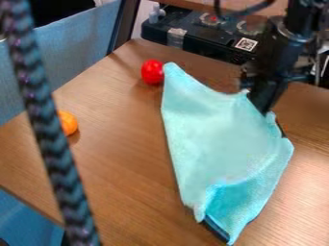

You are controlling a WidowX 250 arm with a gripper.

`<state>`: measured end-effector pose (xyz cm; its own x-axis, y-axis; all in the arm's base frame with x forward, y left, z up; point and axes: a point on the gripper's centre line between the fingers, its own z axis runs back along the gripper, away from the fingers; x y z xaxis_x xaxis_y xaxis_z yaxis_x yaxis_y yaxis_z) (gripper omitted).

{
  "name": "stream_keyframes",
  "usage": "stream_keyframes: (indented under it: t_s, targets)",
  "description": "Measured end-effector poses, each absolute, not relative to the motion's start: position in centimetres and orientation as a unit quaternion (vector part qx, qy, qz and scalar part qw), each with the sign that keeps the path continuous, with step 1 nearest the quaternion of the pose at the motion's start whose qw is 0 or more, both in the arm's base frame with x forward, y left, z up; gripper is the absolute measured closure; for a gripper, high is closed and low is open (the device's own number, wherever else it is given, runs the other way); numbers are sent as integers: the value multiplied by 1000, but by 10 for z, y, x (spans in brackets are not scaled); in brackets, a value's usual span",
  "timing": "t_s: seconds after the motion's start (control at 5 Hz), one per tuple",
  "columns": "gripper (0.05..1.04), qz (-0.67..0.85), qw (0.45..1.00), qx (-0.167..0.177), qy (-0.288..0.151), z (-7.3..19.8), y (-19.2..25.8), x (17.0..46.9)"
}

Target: Fold the cloth from left to right

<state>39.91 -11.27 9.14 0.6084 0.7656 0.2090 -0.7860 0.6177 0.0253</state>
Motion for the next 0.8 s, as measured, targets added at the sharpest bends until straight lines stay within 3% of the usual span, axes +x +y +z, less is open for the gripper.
stream_keyframes:
  t_s: [0.4,0.6,0.8]
  targets:
    - [323,464,877,58,-115,65,-111,394]
    - [95,431,894,58,-113,71,-111,391]
    - [83,359,925,47,-119,112,-100,383]
